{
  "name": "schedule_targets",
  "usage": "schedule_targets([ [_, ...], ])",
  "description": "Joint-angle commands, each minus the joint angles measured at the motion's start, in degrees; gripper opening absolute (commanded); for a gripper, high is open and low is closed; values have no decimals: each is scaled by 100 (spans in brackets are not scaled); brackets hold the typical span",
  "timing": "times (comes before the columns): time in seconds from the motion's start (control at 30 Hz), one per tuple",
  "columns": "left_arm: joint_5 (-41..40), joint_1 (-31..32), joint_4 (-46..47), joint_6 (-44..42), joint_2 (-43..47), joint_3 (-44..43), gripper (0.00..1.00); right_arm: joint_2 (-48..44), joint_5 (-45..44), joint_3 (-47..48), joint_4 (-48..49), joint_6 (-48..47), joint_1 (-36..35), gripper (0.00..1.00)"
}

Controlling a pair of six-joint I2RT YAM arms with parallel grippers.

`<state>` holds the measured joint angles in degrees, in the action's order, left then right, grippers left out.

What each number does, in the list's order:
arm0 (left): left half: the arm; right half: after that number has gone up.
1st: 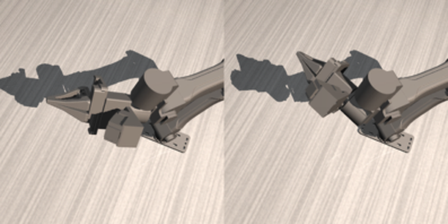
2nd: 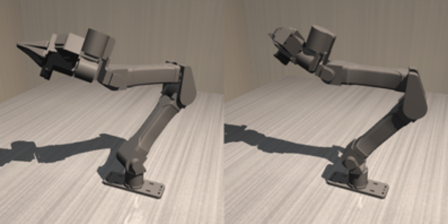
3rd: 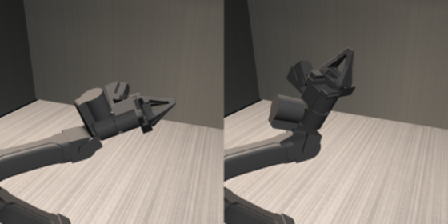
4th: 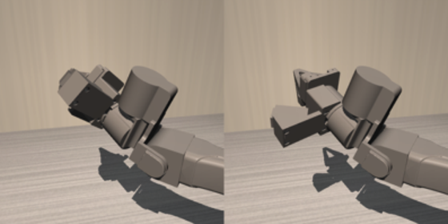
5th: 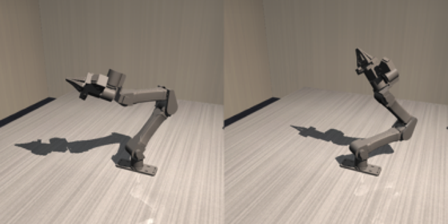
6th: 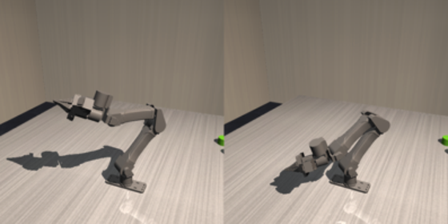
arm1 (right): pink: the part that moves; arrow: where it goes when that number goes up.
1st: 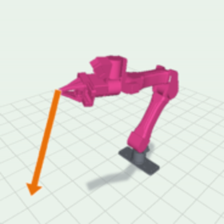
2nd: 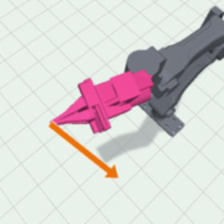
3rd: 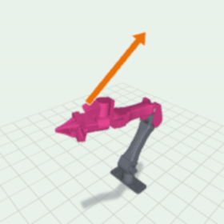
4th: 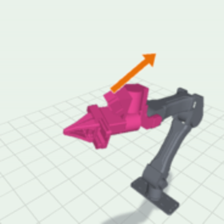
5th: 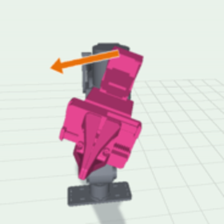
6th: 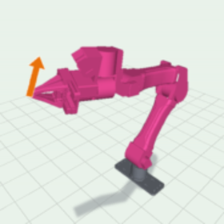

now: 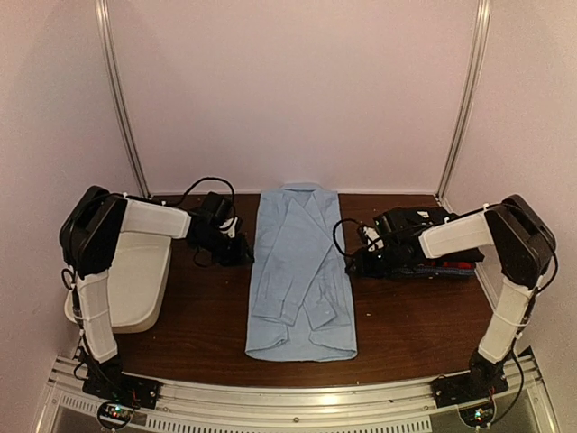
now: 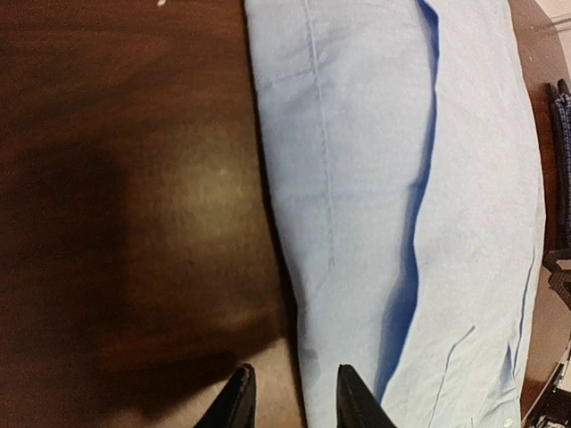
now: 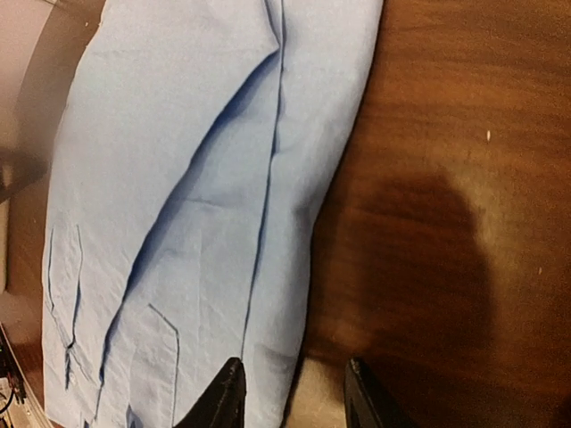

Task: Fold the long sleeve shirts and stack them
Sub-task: Move the rectangle-folded shirt to the center of the board, then pick up the rectangle-folded shirt from the center of the board.

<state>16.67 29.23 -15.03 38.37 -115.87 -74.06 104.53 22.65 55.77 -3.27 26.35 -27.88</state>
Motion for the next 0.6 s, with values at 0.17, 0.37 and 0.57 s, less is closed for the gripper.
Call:
schedule_targets([
  [0.17,528,29,56,112,1494,1565,33,-1132,335,-1231,142,311,-446,41],
  [0.37,873,385,340,476,1890,2410,34,-1507,488,-1707,203,599,-715,41],
  [0.57,952,695,583,835,2044,2829,34,-1770,656,-2129,272,861,-889,41],
])
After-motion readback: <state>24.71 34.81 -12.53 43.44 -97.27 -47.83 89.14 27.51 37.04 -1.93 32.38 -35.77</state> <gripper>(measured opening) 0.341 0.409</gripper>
